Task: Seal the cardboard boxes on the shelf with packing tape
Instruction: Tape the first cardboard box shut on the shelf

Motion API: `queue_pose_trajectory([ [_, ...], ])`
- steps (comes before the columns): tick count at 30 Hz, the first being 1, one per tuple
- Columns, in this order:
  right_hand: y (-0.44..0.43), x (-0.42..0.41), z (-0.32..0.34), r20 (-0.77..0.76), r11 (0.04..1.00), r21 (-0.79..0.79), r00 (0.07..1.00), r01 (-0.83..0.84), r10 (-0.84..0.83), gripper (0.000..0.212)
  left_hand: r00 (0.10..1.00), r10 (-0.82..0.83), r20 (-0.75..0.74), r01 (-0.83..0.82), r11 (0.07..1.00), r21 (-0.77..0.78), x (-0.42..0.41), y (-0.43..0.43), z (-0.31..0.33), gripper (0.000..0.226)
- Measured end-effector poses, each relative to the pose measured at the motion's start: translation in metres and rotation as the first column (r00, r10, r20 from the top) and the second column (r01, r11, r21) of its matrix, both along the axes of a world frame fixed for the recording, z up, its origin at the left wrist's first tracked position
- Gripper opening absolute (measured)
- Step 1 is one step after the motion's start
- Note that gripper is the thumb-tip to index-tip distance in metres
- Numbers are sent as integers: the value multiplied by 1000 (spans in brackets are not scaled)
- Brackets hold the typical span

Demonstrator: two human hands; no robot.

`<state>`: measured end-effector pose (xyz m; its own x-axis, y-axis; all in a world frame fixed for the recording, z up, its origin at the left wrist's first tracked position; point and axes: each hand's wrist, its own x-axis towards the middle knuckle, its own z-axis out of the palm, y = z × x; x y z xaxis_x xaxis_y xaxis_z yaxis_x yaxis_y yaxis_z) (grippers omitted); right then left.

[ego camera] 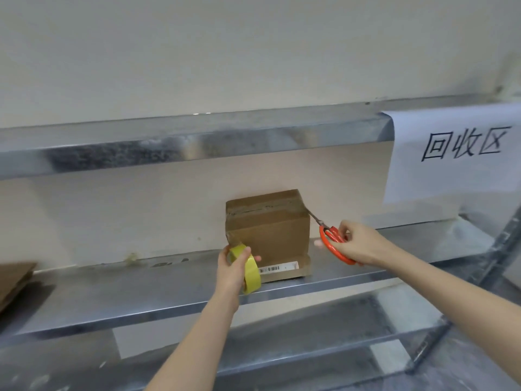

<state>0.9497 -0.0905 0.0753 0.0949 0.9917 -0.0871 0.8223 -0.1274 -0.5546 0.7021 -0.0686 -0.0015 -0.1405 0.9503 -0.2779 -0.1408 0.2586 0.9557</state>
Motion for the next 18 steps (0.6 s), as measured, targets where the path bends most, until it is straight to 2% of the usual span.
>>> queue_pose_trajectory([
  [3,-22,-11,25,181,992,-50,975,-118,126,64,999,-31,-23,33,997,75,3,0,-2,61],
  [8,-23,-57,43,318,920,-316,888,-231,332,72,1000,-25,-12,27,993,117,14,2,-2,65],
  [11,-10,-84,44,377,897,-389,851,-212,365,75,999,-10,-38,15,989,146,15,-4,-2,71],
  [15,9,-112,40,408,878,-433,824,-204,393,93,999,-42,-12,43,988,148,11,-7,-3,79],
  [18,21,-124,34,402,874,-441,826,-203,395,95,999,-40,-35,44,990,131,8,-8,0,75],
])
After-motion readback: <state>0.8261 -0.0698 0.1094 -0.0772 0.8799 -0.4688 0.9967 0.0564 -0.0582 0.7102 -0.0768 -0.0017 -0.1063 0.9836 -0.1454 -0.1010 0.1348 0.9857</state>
